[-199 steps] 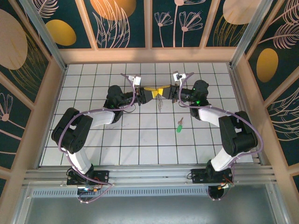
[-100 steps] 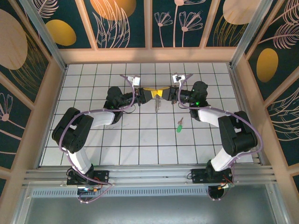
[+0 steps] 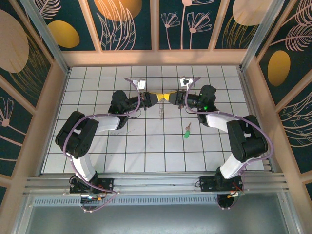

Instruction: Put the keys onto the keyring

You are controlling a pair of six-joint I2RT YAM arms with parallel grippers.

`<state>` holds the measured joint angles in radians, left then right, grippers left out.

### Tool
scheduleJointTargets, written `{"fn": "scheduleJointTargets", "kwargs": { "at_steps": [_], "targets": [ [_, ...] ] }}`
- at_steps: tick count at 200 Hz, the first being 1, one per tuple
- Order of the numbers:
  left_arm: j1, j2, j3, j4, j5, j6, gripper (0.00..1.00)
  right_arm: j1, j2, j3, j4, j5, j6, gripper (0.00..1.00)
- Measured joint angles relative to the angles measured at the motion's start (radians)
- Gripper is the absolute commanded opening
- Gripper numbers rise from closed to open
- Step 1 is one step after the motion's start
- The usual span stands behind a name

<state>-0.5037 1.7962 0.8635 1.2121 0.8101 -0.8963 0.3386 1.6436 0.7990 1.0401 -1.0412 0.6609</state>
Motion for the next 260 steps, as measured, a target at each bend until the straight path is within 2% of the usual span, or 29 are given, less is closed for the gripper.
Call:
{"fn": "scheduleJointTargets", "kwargs": {
  "at_steps": [25, 94, 120, 144, 190, 209, 228, 243, 260],
  "targets": [
    [-0.005, 0.0, -0.012, 0.004, -0.011, 0.0, 0.0, 0.0, 0.0, -0.011, 0.0, 0.004, 0.0, 0.13],
    [-0.009, 0.022, -0.018, 0.003, -0.035, 0.0, 0.0, -0.01, 0.0, -0.031, 0.0, 0.021, 0.003, 0.2],
    [-0.009, 0.025, -0.019, 0.004, -0.037, 0.0, 0.0, -0.013, 0.0, -0.037, 0.001, 0.023, 0.004, 0.14],
    [-0.009, 0.028, -0.019, 0.004, -0.036, 0.0, 0.0, -0.016, 0.0, -0.041, 0.003, 0.023, 0.004, 0.0],
    [-0.01, 0.032, -0.019, 0.005, -0.037, 0.0, 0.0, -0.019, 0.0, -0.048, 0.004, 0.023, 0.007, 0.0],
    [-0.013, 0.032, -0.019, 0.002, -0.046, 0.0, 0.3, -0.022, 0.0, -0.049, 0.005, 0.022, 0.007, 0.0],
    [-0.014, 0.028, -0.019, -0.007, -0.068, 0.0, 0.52, -0.025, 0.0, -0.052, 0.004, 0.022, 0.008, 0.0],
    [-0.014, 0.016, -0.021, -0.021, -0.091, 0.005, 0.57, -0.029, -0.001, -0.055, 0.003, 0.022, 0.008, 0.0],
    [-0.014, -0.007, -0.022, -0.052, -0.117, 0.011, 0.58, -0.031, -0.003, -0.055, 0.002, 0.022, 0.008, 0.0]
  ]
}}
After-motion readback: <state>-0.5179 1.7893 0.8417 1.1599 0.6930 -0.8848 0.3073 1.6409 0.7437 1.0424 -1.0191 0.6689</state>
